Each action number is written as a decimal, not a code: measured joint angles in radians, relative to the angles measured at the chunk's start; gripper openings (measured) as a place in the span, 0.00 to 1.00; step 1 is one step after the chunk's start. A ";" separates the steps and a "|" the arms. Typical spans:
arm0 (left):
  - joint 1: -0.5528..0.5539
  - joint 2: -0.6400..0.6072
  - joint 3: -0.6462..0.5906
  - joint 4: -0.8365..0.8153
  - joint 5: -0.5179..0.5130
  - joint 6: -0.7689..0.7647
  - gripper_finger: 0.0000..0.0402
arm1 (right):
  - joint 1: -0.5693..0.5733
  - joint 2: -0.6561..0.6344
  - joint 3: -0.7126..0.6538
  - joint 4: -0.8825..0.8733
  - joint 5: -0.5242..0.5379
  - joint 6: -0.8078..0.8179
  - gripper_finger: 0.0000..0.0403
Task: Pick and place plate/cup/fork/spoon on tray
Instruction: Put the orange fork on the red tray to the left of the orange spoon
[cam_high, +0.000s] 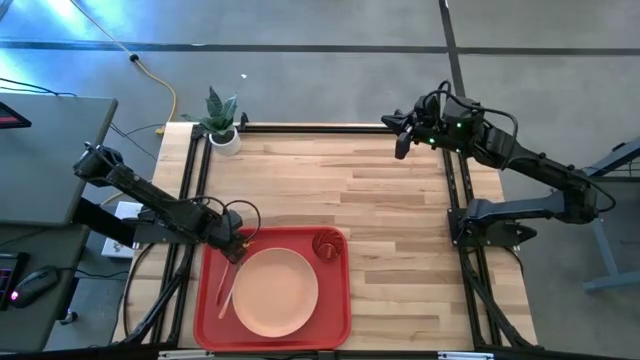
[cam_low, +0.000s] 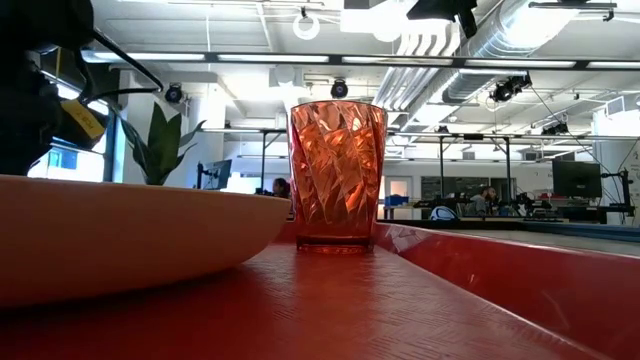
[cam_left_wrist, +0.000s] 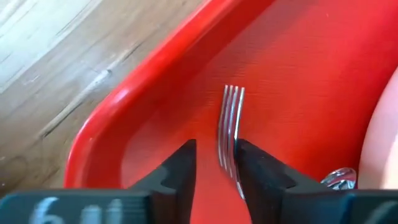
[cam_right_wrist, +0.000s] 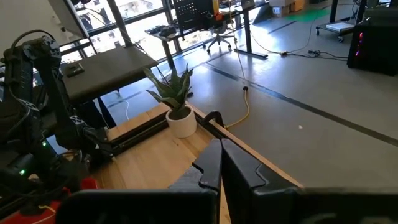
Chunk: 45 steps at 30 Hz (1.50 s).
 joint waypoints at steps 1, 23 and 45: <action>0.000 0.000 0.000 0.003 0.000 0.008 0.22 | 0.000 0.000 0.000 0.000 0.000 0.000 0.01; -0.028 -0.054 -0.064 0.102 0.085 0.029 0.01 | 0.000 0.000 0.000 0.001 -0.012 0.018 0.01; -0.039 -0.096 -0.067 0.029 0.172 -0.236 0.37 | 0.000 0.000 0.000 0.003 -0.046 0.027 0.01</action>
